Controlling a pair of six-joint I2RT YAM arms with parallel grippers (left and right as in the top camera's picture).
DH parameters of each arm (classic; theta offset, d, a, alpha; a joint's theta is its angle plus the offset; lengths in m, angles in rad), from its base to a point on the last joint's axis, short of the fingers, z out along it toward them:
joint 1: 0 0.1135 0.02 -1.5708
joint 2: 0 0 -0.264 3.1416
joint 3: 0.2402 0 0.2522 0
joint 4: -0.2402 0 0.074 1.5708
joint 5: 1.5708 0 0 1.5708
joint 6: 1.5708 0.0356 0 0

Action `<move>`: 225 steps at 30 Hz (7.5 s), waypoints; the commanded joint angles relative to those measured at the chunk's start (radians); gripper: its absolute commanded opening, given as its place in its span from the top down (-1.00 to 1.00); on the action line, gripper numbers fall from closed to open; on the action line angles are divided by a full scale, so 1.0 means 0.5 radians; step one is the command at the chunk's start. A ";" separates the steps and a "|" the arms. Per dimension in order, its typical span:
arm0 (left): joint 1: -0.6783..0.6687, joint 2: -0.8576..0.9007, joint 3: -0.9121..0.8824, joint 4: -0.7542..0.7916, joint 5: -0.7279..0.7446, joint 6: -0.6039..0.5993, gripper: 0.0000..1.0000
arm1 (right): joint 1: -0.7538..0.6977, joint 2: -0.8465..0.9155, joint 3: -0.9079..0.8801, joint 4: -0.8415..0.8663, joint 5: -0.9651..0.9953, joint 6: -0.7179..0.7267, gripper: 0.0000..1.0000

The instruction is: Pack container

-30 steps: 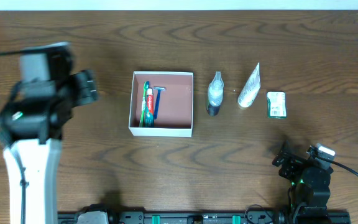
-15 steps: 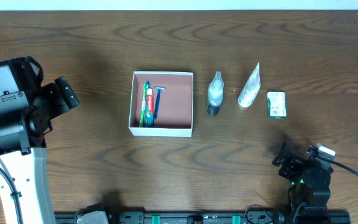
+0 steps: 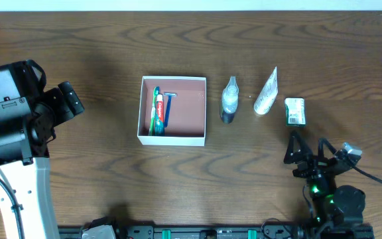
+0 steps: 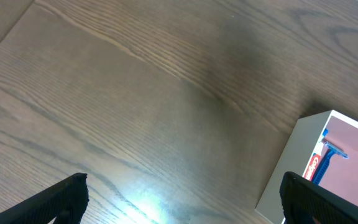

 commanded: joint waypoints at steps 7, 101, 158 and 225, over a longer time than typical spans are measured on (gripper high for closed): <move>0.010 0.000 0.018 -0.001 -0.024 -0.019 -0.96 | -0.021 1.004 0.816 -0.172 -0.082 -0.467 -0.99; 0.010 0.000 0.018 -0.001 -0.024 -0.019 -0.96 | 1.279 3.747 2.378 0.529 -0.002 0.238 0.33; 0.011 0.000 0.018 -0.001 -0.024 -0.019 -0.96 | 1.318 3.460 2.547 0.272 -0.266 -0.362 -0.54; 0.011 0.000 0.018 -0.001 -0.024 -0.019 -0.96 | 1.364 2.741 2.610 -0.707 0.224 -0.700 0.97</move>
